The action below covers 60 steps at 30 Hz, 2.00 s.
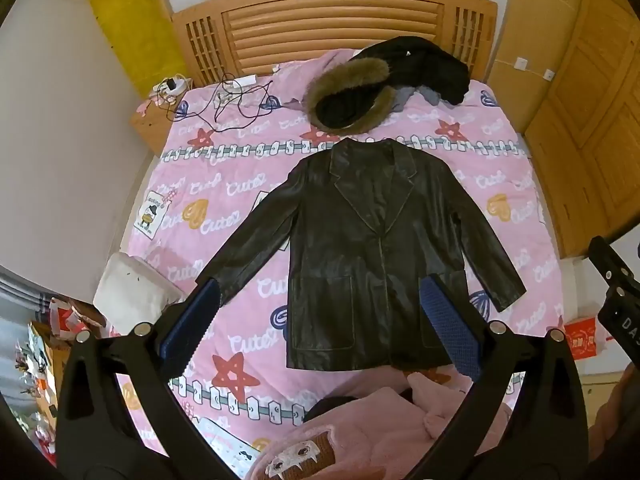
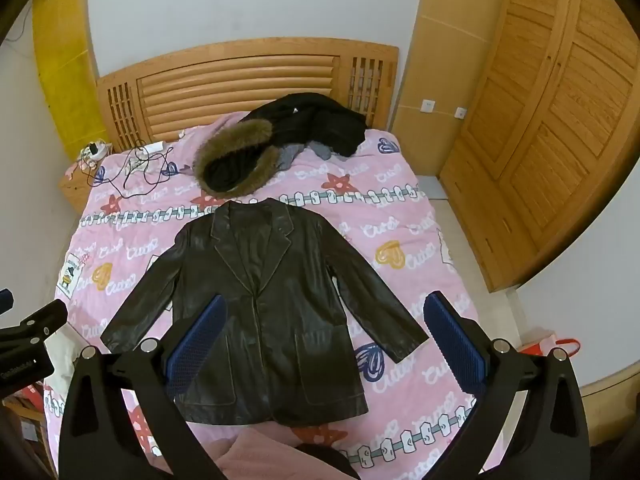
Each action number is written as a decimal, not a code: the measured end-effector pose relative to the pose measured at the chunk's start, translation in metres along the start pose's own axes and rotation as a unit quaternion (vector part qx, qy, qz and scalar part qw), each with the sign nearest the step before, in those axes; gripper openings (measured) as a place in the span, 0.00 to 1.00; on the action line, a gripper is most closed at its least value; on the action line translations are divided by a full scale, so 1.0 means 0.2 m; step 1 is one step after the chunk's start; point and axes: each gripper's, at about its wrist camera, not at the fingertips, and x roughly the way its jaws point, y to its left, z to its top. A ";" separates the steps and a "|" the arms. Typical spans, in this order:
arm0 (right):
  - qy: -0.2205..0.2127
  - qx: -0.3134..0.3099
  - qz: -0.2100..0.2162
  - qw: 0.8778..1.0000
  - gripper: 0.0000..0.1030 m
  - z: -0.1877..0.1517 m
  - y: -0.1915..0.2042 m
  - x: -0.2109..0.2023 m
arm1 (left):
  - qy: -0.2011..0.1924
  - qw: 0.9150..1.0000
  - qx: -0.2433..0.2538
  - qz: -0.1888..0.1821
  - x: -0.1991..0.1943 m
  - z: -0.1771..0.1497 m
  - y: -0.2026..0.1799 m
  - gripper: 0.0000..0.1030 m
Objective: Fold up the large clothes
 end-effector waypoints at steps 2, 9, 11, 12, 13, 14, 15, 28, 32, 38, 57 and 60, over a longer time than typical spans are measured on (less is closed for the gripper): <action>0.002 0.000 -0.001 1.000 0.93 0.00 -0.01 0.00 | 0.002 1.000 0.002 0.004 0.00 0.00 0.00 0.94; 0.003 0.003 -0.002 1.000 0.93 0.02 -0.03 0.00 | 0.004 1.000 -0.003 0.006 -0.01 -0.01 0.00 0.94; 0.004 0.002 -0.002 1.000 0.93 0.01 -0.01 0.00 | 0.005 1.000 0.002 0.003 0.00 0.00 0.00 0.94; 0.005 0.002 -0.002 1.000 0.93 0.01 0.00 0.00 | 0.005 1.000 0.002 0.003 0.00 0.00 0.00 0.94; 0.005 0.004 0.001 1.000 0.93 0.02 -0.02 -0.01 | 0.004 1.000 0.002 0.003 0.00 0.00 0.00 0.94; 0.004 0.006 0.002 1.000 0.93 0.01 -0.02 -0.01 | 0.003 1.000 0.002 0.001 0.00 0.00 0.00 0.94; 0.005 0.006 0.001 1.000 0.93 0.01 -0.02 -0.01 | 0.003 1.000 0.002 0.001 0.00 0.00 0.00 0.94; 0.008 0.011 -0.001 1.000 0.93 0.00 -0.04 0.01 | 0.003 1.000 0.003 0.001 0.00 0.01 -0.02 0.94; 0.008 0.010 -0.005 1.000 0.93 -0.01 -0.04 0.01 | 0.003 1.000 0.003 0.002 0.00 0.02 -0.03 0.94; 0.007 0.011 -0.006 1.000 0.93 -0.01 -0.06 0.01 | 0.006 1.000 0.000 0.002 -0.03 0.03 -0.03 0.94; 0.023 -0.011 0.009 1.000 0.93 0.00 -0.09 -0.01 | 0.014 1.000 -0.013 0.007 0.03 -0.02 0.05 0.94; 0.022 -0.012 0.007 1.000 0.93 0.00 -0.09 0.00 | 0.016 1.000 -0.020 0.011 0.03 -0.01 0.08 0.94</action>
